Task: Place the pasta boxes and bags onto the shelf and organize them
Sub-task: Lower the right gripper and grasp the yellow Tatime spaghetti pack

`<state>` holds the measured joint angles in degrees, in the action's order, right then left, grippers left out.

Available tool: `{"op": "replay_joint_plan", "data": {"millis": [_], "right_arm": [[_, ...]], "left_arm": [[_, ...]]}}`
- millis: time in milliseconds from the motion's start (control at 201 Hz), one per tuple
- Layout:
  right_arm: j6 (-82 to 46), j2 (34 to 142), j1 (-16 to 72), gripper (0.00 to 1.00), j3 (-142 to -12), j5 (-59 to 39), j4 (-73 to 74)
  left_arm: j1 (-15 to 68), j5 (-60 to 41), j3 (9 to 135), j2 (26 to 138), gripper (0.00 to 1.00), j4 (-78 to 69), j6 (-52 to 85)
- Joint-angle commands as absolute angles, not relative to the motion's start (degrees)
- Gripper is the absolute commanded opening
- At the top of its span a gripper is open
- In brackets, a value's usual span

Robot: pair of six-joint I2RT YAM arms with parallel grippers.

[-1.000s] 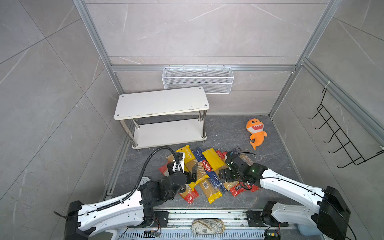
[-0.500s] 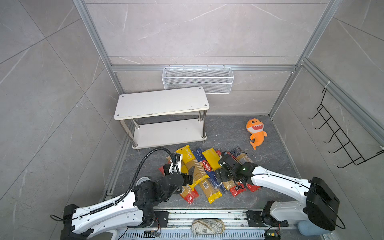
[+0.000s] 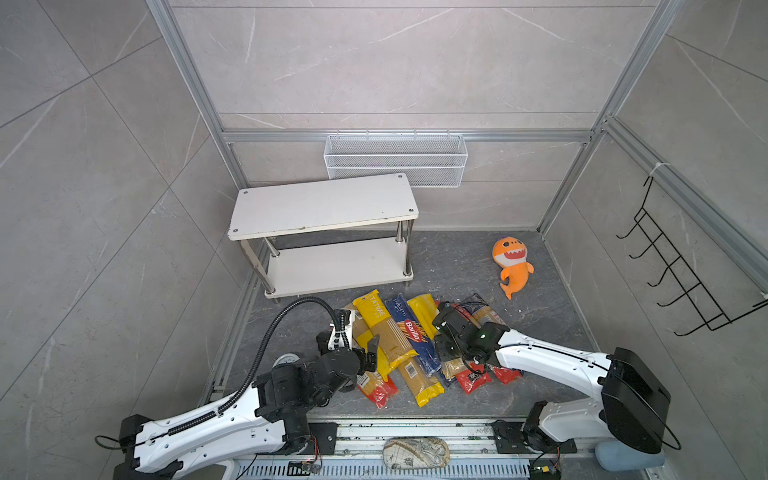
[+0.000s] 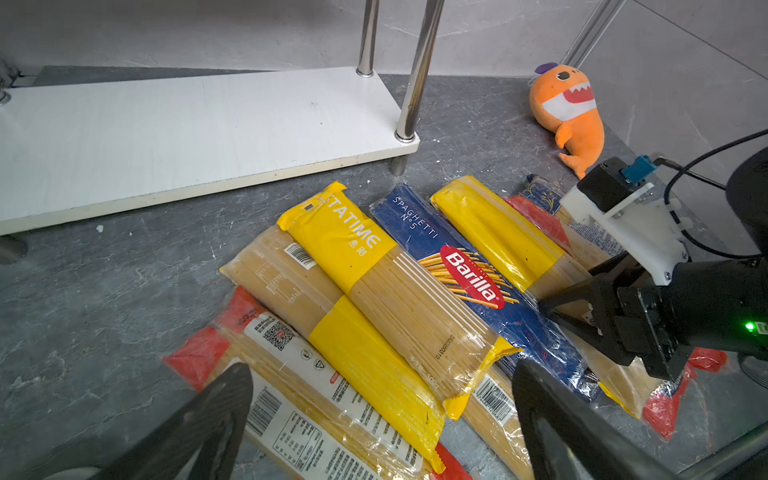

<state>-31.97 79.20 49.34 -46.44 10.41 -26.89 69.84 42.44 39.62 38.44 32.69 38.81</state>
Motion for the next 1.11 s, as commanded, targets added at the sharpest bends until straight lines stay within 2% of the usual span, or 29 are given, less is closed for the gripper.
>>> {"op": "replay_joint_plan", "data": {"millis": [0, 124, 319, 418, 1105], "right_arm": [[-34.5, 80.5, 49.7, 0.35, -45.0, 7.3, -25.8], [-34.7, 80.0, 49.7, 0.22, -46.0, 7.2, -26.8], [-35.4, 78.6, 49.7, 0.14, -47.2, 7.1, -28.6], [-35.5, 77.8, 49.8, 0.00, -47.9, 6.6, -29.3], [-35.0, 68.8, 49.7, 0.00, -52.7, 5.4, -34.1]], "left_arm": [[70.0, 45.7, 42.3, 36.8, 1.00, 36.6, 41.2], [70.0, 46.8, 42.6, 35.5, 1.00, 38.9, 42.0], [70.0, 47.2, 43.0, 34.3, 1.00, 40.4, 42.3], [70.0, 47.3, 43.3, 34.4, 1.00, 41.1, 42.5], [70.0, 48.4, 45.8, 36.0, 1.00, 45.5, 44.5]]}}
